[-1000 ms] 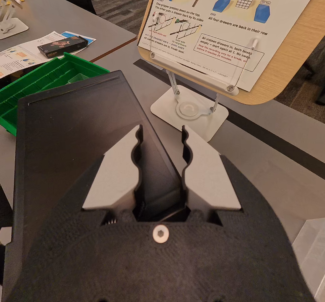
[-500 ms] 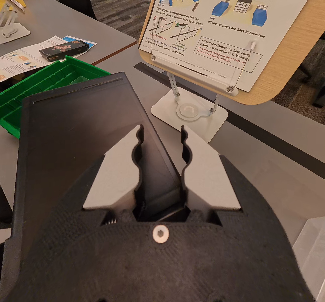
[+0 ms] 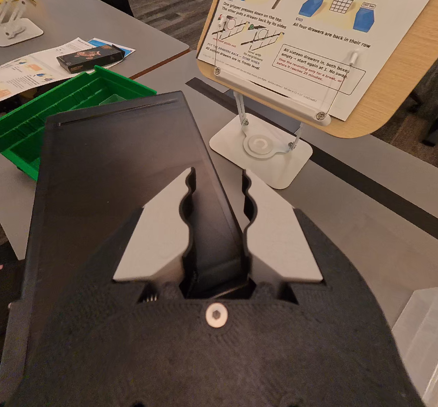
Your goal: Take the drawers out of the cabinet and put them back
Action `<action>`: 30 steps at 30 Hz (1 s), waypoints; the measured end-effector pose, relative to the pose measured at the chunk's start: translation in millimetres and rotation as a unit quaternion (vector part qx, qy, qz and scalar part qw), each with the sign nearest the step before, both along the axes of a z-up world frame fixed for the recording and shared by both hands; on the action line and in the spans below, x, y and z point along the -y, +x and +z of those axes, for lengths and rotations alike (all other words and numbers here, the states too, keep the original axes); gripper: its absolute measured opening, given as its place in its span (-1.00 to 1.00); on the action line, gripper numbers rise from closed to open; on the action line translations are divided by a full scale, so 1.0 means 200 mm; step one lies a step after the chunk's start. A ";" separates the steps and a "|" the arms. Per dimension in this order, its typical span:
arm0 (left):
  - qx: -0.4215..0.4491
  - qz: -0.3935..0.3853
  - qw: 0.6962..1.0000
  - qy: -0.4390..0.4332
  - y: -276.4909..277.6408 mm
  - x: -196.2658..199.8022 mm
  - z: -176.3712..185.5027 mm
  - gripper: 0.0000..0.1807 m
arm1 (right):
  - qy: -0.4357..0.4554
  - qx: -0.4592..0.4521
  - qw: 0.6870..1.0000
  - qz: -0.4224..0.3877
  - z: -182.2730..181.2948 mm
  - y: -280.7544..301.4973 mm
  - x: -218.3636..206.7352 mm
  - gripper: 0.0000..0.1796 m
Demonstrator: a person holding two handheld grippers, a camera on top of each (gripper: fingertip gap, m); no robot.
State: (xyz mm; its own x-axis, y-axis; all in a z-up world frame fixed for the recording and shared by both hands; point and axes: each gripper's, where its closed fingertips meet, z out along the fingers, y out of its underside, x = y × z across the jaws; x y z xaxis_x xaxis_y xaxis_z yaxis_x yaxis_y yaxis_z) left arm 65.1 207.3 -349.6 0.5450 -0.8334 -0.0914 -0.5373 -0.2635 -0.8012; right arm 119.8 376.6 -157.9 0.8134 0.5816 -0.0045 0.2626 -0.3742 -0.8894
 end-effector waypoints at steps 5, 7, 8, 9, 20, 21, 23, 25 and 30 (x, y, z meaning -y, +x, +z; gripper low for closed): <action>-0.025 0.067 0.997 -0.014 -0.02 -0.12 -0.08 -0.52 | -0.001 0.007 1.000 0.003 0.00 -0.01 0.01 -0.57; -0.020 0.088 0.996 -0.015 -0.04 -0.13 -0.09 -0.48 | -0.001 0.013 1.000 0.004 0.00 -0.01 0.02 -0.58; -0.020 0.097 0.995 -0.016 -0.05 -0.15 -0.09 -0.43 | -0.001 0.016 1.000 0.005 0.00 -0.01 0.02 -0.57; -0.019 0.094 0.995 -0.019 -0.05 -0.15 -0.09 -0.44 | -0.003 0.019 1.000 0.006 -0.01 -0.01 0.02 -0.57; -0.001 0.131 0.989 -0.067 -0.13 -0.32 -0.10 0.03 | -0.034 0.050 0.998 0.012 -0.03 0.06 0.06 -0.59; 0.006 0.130 0.988 -0.078 -0.15 -0.31 -0.09 0.09 | -0.034 0.046 0.998 0.012 -0.03 0.06 0.06 -0.59; 0.014 0.120 0.990 -0.075 -0.19 -0.27 -0.06 0.06 | -0.033 0.045 0.998 0.014 -0.03 0.06 0.06 -0.59; 0.014 0.119 0.990 -0.081 -0.22 -0.25 -0.06 0.08 | -0.034 0.046 0.998 0.016 -0.03 0.06 0.06 -0.60; 0.001 0.108 0.991 -0.080 -0.09 -0.24 -0.10 0.14 | -0.033 0.045 0.998 0.016 -0.03 0.06 0.06 -0.59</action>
State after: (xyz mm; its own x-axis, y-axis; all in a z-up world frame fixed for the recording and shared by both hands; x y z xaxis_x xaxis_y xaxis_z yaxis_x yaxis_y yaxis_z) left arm 47.6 256.1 -370.5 0.7120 -0.7014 0.0331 -0.4538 -0.4955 -0.7406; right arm 131.3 364.2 -164.4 0.7929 0.6087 0.0286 0.3537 -0.4215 -0.8350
